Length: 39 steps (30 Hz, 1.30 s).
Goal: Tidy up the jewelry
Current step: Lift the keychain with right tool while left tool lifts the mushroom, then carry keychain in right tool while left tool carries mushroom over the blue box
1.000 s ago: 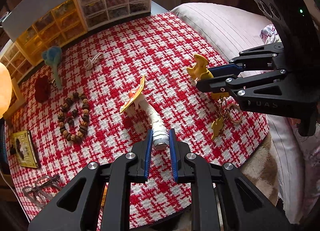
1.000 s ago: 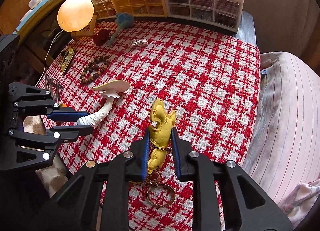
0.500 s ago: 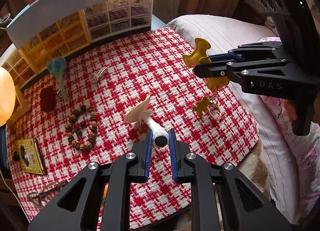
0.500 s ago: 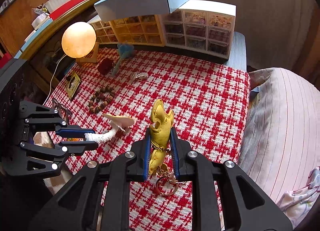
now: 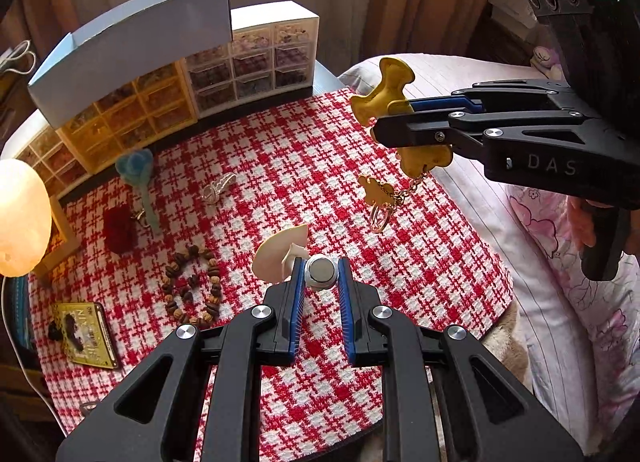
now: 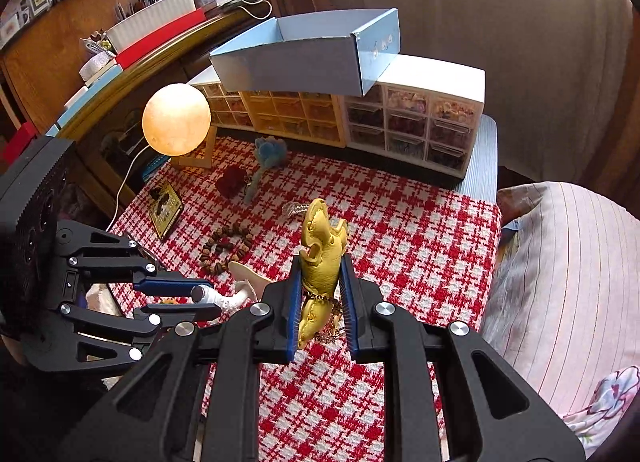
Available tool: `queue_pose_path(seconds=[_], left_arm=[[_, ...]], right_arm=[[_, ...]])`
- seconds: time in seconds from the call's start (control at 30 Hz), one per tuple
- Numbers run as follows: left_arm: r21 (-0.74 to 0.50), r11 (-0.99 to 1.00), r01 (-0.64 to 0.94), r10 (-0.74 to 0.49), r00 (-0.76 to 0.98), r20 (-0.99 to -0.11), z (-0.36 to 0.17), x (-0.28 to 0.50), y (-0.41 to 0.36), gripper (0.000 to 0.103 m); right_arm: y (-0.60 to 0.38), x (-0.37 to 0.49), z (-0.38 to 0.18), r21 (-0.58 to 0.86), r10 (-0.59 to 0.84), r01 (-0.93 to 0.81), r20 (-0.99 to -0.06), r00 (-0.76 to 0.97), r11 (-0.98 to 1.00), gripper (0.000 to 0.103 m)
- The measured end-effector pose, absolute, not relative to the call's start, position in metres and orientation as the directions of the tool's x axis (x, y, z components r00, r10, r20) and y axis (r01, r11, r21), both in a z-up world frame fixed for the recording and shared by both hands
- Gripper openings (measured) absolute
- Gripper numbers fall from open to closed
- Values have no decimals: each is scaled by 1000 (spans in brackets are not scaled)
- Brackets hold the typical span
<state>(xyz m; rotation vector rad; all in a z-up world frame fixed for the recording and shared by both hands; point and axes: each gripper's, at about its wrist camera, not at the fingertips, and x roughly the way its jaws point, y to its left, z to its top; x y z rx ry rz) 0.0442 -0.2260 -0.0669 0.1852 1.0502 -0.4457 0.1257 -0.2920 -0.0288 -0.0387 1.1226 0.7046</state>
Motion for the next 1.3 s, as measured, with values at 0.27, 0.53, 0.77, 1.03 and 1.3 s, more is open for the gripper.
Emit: queue_pose_path(seconds=[0.27, 0.53, 0.77, 1.03, 1.3], left_arm=[[-38, 900, 435, -272, 490, -828, -21, 61, -218, 17], [0, 922, 387, -252, 600, -759, 45, 89, -196, 17], [19, 938, 346, -234, 672, -703, 103, 114, -172, 17], [56, 952, 301, -189, 722, -666, 150, 145, -152, 17], [25, 961, 276, -184, 703, -687, 149, 185, -134, 17]], right_arm=[[-280, 154, 15, 291, 524, -556, -788, 324, 779, 18], [-262, 205, 76, 283, 564, -565, -711, 419, 775, 18], [-241, 245, 120, 277, 587, -577, -665, 461, 768, 18], [-220, 280, 140, 274, 593, -579, -647, 480, 768, 18], [-209, 311, 130, 319, 609, -561, -643, 464, 764, 18]])
